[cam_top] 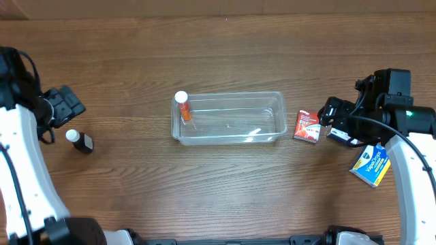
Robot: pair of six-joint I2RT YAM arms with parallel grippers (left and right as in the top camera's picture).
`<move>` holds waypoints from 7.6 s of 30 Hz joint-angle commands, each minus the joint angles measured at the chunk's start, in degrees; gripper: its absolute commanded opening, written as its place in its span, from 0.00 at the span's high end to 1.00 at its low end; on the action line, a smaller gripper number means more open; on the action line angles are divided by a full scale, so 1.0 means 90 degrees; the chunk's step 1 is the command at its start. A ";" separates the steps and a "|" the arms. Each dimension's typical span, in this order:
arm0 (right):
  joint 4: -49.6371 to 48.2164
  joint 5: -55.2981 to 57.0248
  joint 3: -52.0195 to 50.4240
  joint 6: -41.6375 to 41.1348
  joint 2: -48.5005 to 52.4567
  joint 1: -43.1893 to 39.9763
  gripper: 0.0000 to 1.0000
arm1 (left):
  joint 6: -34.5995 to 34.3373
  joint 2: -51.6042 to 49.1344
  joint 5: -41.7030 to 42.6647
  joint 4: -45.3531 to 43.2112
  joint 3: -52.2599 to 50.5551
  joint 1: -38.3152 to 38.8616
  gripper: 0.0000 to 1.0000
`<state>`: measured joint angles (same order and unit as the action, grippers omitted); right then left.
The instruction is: Pack container
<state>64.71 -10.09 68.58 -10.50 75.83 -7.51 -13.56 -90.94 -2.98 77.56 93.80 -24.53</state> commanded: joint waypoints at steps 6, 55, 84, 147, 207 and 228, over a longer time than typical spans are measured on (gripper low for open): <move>-0.0010 -0.0012 0.0170 -0.0024 0.0007 -0.0032 0.00 | 0.0532 -0.1154 -0.0073 -0.0799 -0.0952 -0.0034 0.00; 0.0012 -0.0017 0.0168 -0.0027 0.0007 -0.0032 0.00 | -0.1253 0.1375 0.0406 -0.0631 -0.0874 0.4393 0.96; 0.0017 -0.0061 0.0168 -0.0027 0.0007 -0.0032 0.00 | -0.1545 -0.1608 -0.0233 -0.1367 -0.0882 0.5187 0.96; 0.0019 -0.0053 0.0168 -0.0019 0.0007 -0.0032 0.00 | -0.1477 -0.1132 -0.1030 0.0357 0.1175 0.5183 0.53; 0.0073 0.0996 0.1673 0.0333 0.4889 -0.0901 0.25 | -0.0466 0.0770 0.0005 0.0532 0.1059 0.1936 0.00; 0.1622 0.0481 0.3014 0.0151 0.2766 -0.0413 0.27 | -0.0437 0.0770 0.0000 0.0527 0.1059 0.1936 0.00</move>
<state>78.11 -2.33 93.41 -9.19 110.91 -14.59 -18.92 -83.81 -3.57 82.35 103.74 -6.85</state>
